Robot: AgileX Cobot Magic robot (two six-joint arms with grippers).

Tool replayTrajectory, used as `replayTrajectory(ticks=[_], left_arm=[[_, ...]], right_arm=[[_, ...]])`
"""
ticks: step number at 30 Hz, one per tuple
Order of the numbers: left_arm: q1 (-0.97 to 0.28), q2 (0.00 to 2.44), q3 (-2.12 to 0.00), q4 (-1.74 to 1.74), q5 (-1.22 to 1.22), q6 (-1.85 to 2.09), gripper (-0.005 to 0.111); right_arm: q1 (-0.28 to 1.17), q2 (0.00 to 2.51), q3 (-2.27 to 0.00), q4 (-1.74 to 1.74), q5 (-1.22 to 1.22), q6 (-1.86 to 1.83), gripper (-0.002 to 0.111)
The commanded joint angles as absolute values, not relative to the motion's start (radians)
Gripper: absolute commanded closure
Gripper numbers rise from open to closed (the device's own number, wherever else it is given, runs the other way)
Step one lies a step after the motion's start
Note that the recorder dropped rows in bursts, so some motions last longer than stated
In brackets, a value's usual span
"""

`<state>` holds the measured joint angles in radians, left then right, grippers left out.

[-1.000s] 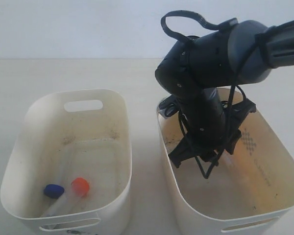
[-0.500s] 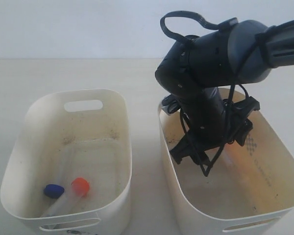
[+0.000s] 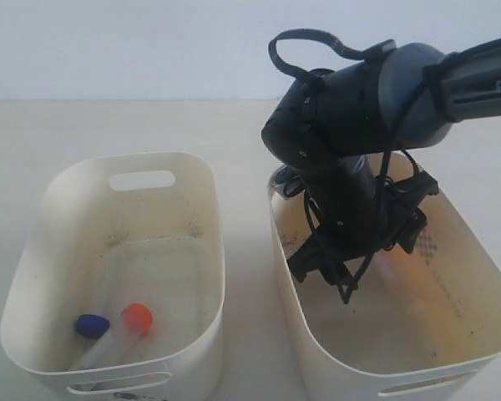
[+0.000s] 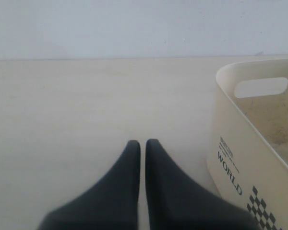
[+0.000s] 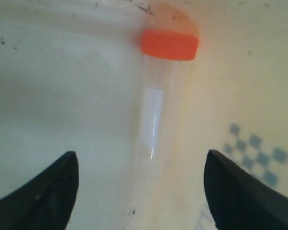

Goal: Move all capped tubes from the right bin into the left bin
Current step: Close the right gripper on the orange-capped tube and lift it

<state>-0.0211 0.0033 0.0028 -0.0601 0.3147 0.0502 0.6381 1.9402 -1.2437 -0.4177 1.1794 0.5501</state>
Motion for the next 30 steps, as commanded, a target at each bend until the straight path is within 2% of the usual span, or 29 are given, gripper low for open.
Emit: replayTrajectory(ticks=[1, 24, 26, 30], left_arm=[[-0.020, 0.000, 0.000, -0.070, 0.307, 0.054, 0.102], [-0.020, 0.000, 0.000, -0.070, 0.307, 0.054, 0.102], [-0.020, 0.000, 0.000, -0.070, 0.307, 0.054, 0.102], [-0.020, 0.000, 0.000, -0.070, 0.307, 0.054, 0.102]], right_arm=[[0.637, 1.973, -1.246, -0.429, 1.193, 0.556, 0.039], [0.637, 2.149, -1.244, -0.478, 1.076, 0.570, 0.040], [0.637, 2.158, -1.244, -0.470, 1.076, 0.570, 0.047], [0.637, 2.163, -1.244, -0.461, 1.072, 0.577, 0.079]])
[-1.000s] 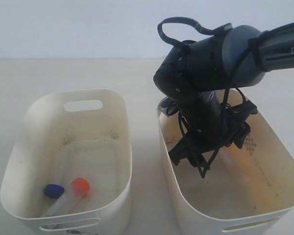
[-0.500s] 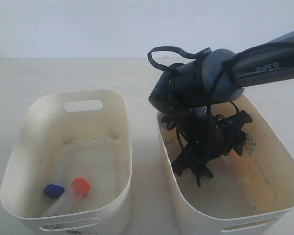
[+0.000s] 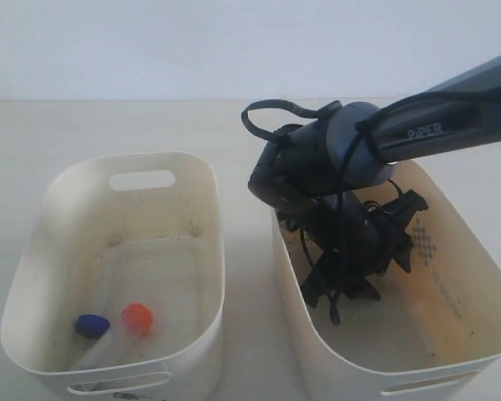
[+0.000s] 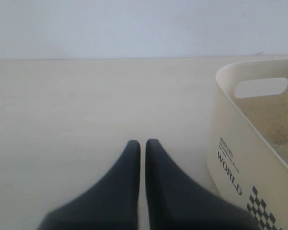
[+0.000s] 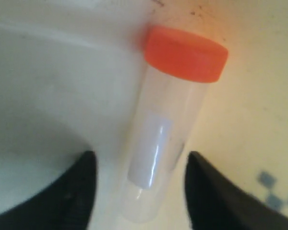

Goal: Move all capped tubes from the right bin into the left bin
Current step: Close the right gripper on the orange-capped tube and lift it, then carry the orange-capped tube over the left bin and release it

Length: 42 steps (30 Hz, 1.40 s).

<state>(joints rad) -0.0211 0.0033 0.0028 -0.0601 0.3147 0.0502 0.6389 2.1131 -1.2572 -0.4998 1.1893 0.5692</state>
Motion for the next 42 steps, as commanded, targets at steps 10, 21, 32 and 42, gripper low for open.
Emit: replayTrajectory(ticks=[10, 21, 32, 42], left_arm=[[-0.020, 0.000, 0.000, -0.070, 0.307, 0.054, 0.102], [-0.020, 0.000, 0.000, -0.070, 0.307, 0.054, 0.102], [-0.020, 0.000, 0.000, -0.070, 0.307, 0.054, 0.102], [-0.020, 0.000, 0.000, -0.070, 0.307, 0.054, 0.102]], right_arm=[[0.637, 2.163, -1.244, -0.459, 1.076, 0.562, 0.108], [0.637, 2.095, -1.244, -0.459, 1.138, 0.547, 0.108], [0.637, 1.875, -1.244, -0.459, 1.163, 0.540, 0.108], [0.637, 1.684, -1.244, -0.444, 1.193, 0.514, 0.108]])
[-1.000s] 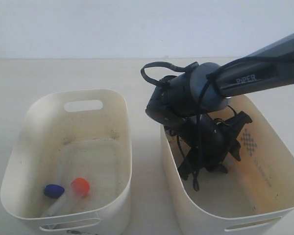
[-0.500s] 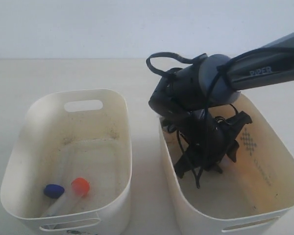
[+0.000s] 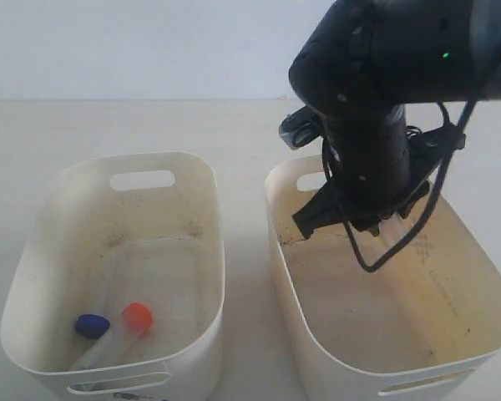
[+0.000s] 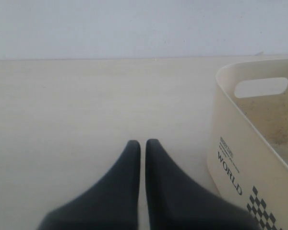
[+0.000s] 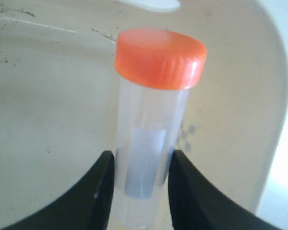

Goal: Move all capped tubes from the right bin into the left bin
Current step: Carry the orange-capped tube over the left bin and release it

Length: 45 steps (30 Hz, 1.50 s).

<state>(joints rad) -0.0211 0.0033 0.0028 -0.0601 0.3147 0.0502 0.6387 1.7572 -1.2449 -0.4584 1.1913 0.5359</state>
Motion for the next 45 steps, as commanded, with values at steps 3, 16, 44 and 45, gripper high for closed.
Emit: replayTrajectory(ticks=[3, 16, 44, 45], left_arm=[[-0.020, 0.000, 0.000, -0.070, 0.307, 0.054, 0.102], [-0.020, 0.000, 0.000, -0.070, 0.307, 0.054, 0.102], [-0.020, 0.000, 0.000, -0.070, 0.307, 0.054, 0.102], [-0.020, 0.000, 0.000, -0.070, 0.307, 0.054, 0.102]], right_arm=[[0.637, 1.619, -1.244, -0.391, 1.142, 0.471, 0.108], [0.637, 1.407, -1.244, 0.203, 0.723, 0.173, 0.108], [0.637, 1.460, -1.246, 0.486, 0.612, -0.304, 0.107], [0.637, 1.437, -1.246, 0.451, 0.612, -0.304, 0.107]])
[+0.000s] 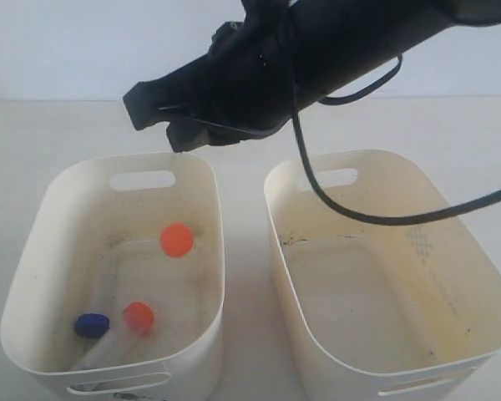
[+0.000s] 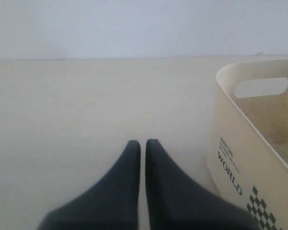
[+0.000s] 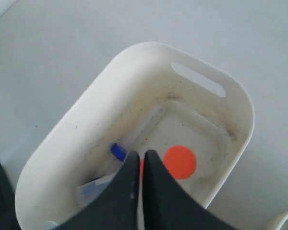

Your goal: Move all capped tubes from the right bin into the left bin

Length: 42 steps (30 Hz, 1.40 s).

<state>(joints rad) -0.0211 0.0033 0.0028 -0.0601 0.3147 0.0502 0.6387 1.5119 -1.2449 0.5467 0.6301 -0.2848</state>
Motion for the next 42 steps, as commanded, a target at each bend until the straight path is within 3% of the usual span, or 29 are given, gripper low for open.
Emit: replayTrajectory(ticks=[1, 10, 26, 31, 36, 37, 42], left_arm=[[-0.020, 0.000, 0.000, -0.070, 0.307, 0.054, 0.102], [-0.020, 0.000, 0.000, -0.070, 0.307, 0.054, 0.102], [-0.020, 0.000, 0.000, -0.070, 0.307, 0.054, 0.102], [-0.020, 0.000, 0.000, -0.070, 0.307, 0.054, 0.102], [-0.020, 0.000, 0.000, -0.070, 0.307, 0.054, 0.102], [-0.020, 0.000, 0.000, -0.070, 0.307, 0.054, 0.102], [-0.020, 0.000, 0.000, -0.070, 0.307, 0.054, 0.102]], right_arm=[[0.637, 1.411, -1.246, 0.400, 0.612, -0.304, 0.107], [0.637, 1.257, -1.246, 0.279, 0.609, -0.297, 0.107], [0.637, 1.206, -1.246, 0.276, 0.609, -0.299, 0.107], [0.637, 1.108, -1.242, 0.087, 0.641, -0.324, 0.107], [0.471, 0.947, -1.128, 0.122, 0.607, -0.312, 0.107], [0.372, 0.880, -1.059, 0.164, 0.552, -0.312, 0.107], [0.196, 0.714, -0.867, 0.225, 0.370, -0.312, 0.107]])
